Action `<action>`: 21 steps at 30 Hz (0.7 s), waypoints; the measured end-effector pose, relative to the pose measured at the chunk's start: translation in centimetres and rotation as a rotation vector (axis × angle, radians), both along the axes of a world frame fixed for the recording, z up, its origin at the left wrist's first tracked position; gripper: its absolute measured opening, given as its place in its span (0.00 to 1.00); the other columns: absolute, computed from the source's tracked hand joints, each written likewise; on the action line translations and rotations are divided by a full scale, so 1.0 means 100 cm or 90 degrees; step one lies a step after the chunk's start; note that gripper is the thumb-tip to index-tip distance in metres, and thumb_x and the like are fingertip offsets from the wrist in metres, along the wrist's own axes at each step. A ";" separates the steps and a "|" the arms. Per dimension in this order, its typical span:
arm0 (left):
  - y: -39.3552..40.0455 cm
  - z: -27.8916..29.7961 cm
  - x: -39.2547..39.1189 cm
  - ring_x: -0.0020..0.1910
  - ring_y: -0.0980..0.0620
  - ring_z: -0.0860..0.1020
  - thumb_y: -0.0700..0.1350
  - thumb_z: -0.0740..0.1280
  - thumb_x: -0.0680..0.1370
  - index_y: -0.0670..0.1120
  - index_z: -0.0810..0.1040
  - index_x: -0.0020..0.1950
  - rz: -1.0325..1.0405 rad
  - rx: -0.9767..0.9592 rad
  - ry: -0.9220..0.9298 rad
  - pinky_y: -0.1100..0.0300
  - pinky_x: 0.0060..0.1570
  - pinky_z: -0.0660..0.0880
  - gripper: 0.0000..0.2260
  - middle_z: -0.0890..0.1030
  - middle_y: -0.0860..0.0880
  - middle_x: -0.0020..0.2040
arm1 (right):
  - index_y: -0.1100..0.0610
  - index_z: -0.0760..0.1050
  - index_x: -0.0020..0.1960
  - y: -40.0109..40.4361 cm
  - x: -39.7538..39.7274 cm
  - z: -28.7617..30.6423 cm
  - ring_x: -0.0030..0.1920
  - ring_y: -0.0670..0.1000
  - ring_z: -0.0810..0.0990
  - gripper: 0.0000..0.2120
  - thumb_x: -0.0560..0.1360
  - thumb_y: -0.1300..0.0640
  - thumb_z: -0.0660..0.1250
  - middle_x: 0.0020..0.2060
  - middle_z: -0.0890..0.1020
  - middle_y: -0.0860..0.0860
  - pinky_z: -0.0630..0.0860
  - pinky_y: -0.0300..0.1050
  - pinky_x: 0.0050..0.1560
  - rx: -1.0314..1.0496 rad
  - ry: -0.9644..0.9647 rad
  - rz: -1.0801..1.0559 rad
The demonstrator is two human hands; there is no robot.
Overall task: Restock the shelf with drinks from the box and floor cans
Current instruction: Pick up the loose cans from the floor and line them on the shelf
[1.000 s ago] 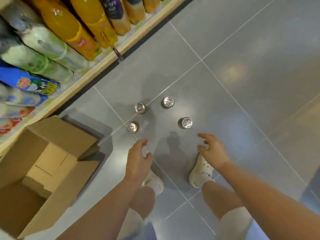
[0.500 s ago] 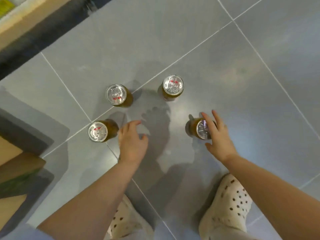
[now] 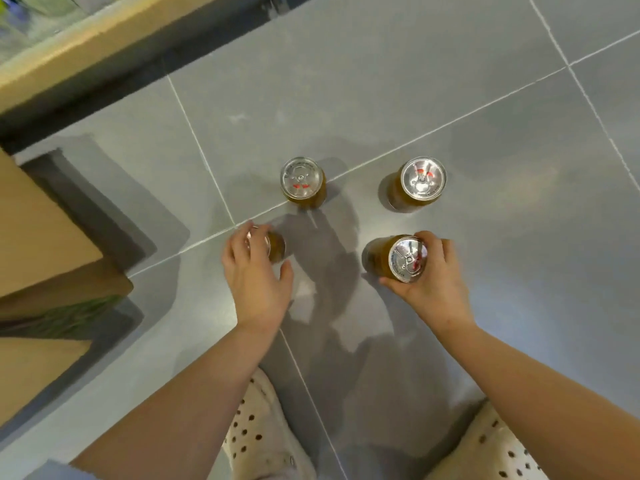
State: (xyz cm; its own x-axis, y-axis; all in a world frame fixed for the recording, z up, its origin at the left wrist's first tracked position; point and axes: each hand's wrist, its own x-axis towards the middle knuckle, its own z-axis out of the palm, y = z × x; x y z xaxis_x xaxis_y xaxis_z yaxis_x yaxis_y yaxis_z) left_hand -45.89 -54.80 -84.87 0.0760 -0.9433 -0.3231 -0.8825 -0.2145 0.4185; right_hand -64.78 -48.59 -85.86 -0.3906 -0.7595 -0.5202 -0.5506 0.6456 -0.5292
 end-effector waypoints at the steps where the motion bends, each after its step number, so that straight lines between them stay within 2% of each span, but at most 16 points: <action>1: -0.003 -0.001 0.008 0.71 0.41 0.57 0.39 0.69 0.71 0.44 0.65 0.69 0.035 0.000 0.003 0.51 0.70 0.57 0.27 0.61 0.43 0.72 | 0.57 0.65 0.65 -0.007 0.008 -0.001 0.62 0.57 0.69 0.37 0.61 0.53 0.77 0.62 0.69 0.57 0.72 0.51 0.57 -0.010 -0.002 0.009; 5: -0.011 -0.010 0.027 0.73 0.43 0.52 0.40 0.74 0.68 0.46 0.55 0.73 0.117 0.054 0.049 0.55 0.69 0.55 0.39 0.53 0.42 0.74 | 0.58 0.63 0.66 -0.024 0.027 -0.003 0.63 0.56 0.69 0.38 0.62 0.53 0.77 0.63 0.68 0.56 0.72 0.51 0.59 -0.014 -0.005 0.026; 8: -0.015 -0.020 0.032 0.72 0.43 0.55 0.40 0.76 0.64 0.45 0.55 0.72 0.157 0.079 0.122 0.56 0.69 0.58 0.43 0.54 0.42 0.73 | 0.60 0.62 0.66 -0.027 0.036 -0.007 0.64 0.55 0.69 0.38 0.62 0.55 0.77 0.65 0.66 0.55 0.71 0.49 0.60 -0.021 -0.006 0.033; 12: -0.022 -0.029 0.023 0.70 0.43 0.60 0.43 0.78 0.62 0.45 0.57 0.71 0.190 0.098 0.163 0.55 0.66 0.64 0.43 0.56 0.42 0.71 | 0.60 0.62 0.66 -0.028 0.043 -0.013 0.64 0.56 0.69 0.37 0.63 0.56 0.76 0.65 0.68 0.56 0.71 0.49 0.61 -0.028 -0.002 0.025; 15: -0.028 -0.034 0.021 0.67 0.43 0.65 0.42 0.77 0.63 0.43 0.60 0.69 0.211 0.086 0.156 0.54 0.64 0.67 0.39 0.60 0.42 0.69 | 0.60 0.62 0.66 -0.029 0.041 -0.016 0.64 0.57 0.68 0.37 0.62 0.54 0.77 0.64 0.69 0.57 0.72 0.51 0.58 -0.020 0.032 0.044; 17: -0.028 -0.036 0.024 0.63 0.45 0.68 0.39 0.76 0.64 0.43 0.63 0.66 0.165 0.067 0.159 0.59 0.60 0.68 0.35 0.63 0.43 0.67 | 0.61 0.62 0.66 -0.029 0.039 -0.017 0.64 0.57 0.68 0.37 0.63 0.54 0.76 0.64 0.68 0.57 0.72 0.52 0.58 -0.023 0.042 0.052; 18: -0.029 -0.036 0.027 0.60 0.48 0.69 0.36 0.76 0.64 0.43 0.65 0.65 0.113 0.060 0.166 0.65 0.56 0.67 0.33 0.65 0.43 0.65 | 0.61 0.62 0.66 -0.029 0.038 -0.017 0.65 0.57 0.67 0.37 0.63 0.55 0.76 0.64 0.68 0.57 0.71 0.52 0.59 -0.025 0.043 0.053; 20: -0.033 -0.035 0.033 0.58 0.51 0.68 0.32 0.74 0.63 0.42 0.69 0.63 -0.030 0.066 0.185 0.72 0.51 0.62 0.31 0.68 0.44 0.63 | 0.61 0.62 0.66 -0.029 0.036 -0.018 0.65 0.57 0.67 0.37 0.63 0.55 0.76 0.64 0.68 0.57 0.71 0.50 0.60 -0.032 0.041 0.058; 21: -0.037 -0.033 0.034 0.60 0.48 0.68 0.31 0.73 0.63 0.42 0.70 0.63 -0.122 0.081 0.188 0.71 0.53 0.60 0.30 0.69 0.44 0.63 | 0.60 0.62 0.66 -0.028 0.035 -0.019 0.65 0.57 0.67 0.37 0.63 0.55 0.76 0.64 0.68 0.57 0.71 0.50 0.60 -0.036 0.040 0.061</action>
State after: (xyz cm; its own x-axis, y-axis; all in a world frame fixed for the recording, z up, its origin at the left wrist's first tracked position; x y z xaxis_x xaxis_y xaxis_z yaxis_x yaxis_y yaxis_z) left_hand -42.47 -58.48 -88.18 -0.2120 -0.8823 -0.4202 -0.7571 -0.1236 0.6415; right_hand -61.30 -51.40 -87.74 -0.3455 -0.8223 -0.4520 -0.6407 0.5587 -0.5266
